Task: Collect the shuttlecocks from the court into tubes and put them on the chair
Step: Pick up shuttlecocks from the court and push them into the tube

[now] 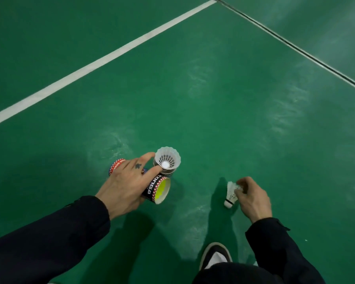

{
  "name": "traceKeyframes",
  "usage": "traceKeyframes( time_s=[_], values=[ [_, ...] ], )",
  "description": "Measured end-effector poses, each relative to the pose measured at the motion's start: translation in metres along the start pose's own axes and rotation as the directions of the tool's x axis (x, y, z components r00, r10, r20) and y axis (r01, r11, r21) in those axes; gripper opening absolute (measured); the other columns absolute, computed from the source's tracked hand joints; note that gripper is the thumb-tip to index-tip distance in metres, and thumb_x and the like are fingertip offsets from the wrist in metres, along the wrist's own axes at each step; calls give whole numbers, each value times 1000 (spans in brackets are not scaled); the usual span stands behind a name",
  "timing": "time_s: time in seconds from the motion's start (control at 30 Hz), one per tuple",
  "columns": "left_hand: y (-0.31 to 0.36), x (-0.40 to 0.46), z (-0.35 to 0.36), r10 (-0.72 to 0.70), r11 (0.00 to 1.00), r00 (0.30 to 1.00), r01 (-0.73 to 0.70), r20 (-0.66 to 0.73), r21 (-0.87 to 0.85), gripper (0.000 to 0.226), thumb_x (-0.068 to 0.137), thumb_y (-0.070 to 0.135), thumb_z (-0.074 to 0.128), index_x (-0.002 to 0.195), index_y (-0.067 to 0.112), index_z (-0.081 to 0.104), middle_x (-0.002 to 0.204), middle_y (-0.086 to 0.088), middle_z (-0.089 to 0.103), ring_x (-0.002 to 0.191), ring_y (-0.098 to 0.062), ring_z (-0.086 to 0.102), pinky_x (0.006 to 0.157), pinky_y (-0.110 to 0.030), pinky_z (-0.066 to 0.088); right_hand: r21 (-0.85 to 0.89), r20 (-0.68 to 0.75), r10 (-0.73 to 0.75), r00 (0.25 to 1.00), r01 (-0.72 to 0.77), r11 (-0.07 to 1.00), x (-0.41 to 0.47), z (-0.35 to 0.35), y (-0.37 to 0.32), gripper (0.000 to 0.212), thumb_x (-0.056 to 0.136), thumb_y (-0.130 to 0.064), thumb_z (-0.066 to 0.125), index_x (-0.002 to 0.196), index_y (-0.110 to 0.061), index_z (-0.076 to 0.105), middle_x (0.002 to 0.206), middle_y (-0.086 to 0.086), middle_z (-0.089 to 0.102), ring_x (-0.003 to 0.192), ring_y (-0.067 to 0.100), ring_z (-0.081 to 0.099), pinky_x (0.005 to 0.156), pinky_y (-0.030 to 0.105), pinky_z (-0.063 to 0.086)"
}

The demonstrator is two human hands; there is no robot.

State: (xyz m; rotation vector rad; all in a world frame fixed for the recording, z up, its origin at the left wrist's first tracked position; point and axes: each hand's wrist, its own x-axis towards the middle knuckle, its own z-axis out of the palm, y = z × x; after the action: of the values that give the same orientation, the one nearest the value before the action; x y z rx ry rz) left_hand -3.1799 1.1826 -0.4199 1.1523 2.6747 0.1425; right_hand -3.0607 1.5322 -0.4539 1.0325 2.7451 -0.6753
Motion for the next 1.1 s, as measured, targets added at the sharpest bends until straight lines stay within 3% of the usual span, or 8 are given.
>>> traceKeyframes(
  time_s=[0.07,0.17,0.3,0.4,0.7,0.87,1.0,1.1],
  values=[
    [2,-2,-1,-7,1000,1000,8,9,-11,101,57,28,94,147,21,47,158,-18,36,123,-35,60,109,-52,47,273,-64,-36,997,53,960,-8,-9,-28,7,93,-20,70,98,-20,65,91,-7,69,86,16,67,79,37,55],
    [2,-3,-3,-14,1000,1000,14,-6,-18,101,57,26,93,146,22,47,158,-17,36,123,-34,60,107,-52,48,570,-264,-261,928,369,735,-29,-31,-91,14,92,-12,73,104,-17,69,100,-6,72,91,9,69,88,26,56],
    [3,-3,-4,-4,1000,1000,4,-9,-8,103,54,28,94,146,23,49,157,-18,39,122,-34,61,102,-50,49,368,-367,-626,688,726,581,-41,-22,-148,10,90,-6,72,96,-14,73,95,-3,71,89,15,66,84,23,51],
    [4,-3,-3,-3,1000,1000,3,-26,17,107,53,31,97,147,24,46,156,-19,40,124,-33,61,105,-48,49,71,-218,-799,560,826,560,-34,2,-156,13,90,-19,64,94,-18,76,92,-3,67,85,19,58,76,32,50],
    [3,-5,3,13,1000,996,-13,-87,2,101,49,31,98,138,24,50,153,-18,45,109,-29,69,106,-43,49,-283,187,-783,594,795,536,-38,6,-174,28,90,-33,34,88,-27,62,90,-9,69,91,21,56,86,39,43],
    [-2,-7,11,1,1000,993,-4,-114,-27,101,56,29,93,143,17,43,159,-21,40,110,-31,69,105,-44,49,-285,276,-783,558,825,488,-35,15,-185,22,86,-27,33,94,-24,53,92,-3,73,99,23,64,119,48,28],
    [-1,-9,11,16,997,986,-28,-168,-73,106,60,26,93,147,12,35,160,-22,38,99,-36,70,93,-49,56,-267,327,-766,553,832,487,-32,31,-185,36,86,-19,48,120,-12,55,94,6,76,109,29,66,122,56,23],
    [0,-8,12,12,998,985,-21,-170,-53,99,66,26,89,148,14,36,158,-22,40,97,-37,68,91,-51,54,-150,267,-773,575,817,556,-34,35,-180,38,80,-16,49,117,-13,59,104,8,74,112,30,64,122,57,24]
  ],
)
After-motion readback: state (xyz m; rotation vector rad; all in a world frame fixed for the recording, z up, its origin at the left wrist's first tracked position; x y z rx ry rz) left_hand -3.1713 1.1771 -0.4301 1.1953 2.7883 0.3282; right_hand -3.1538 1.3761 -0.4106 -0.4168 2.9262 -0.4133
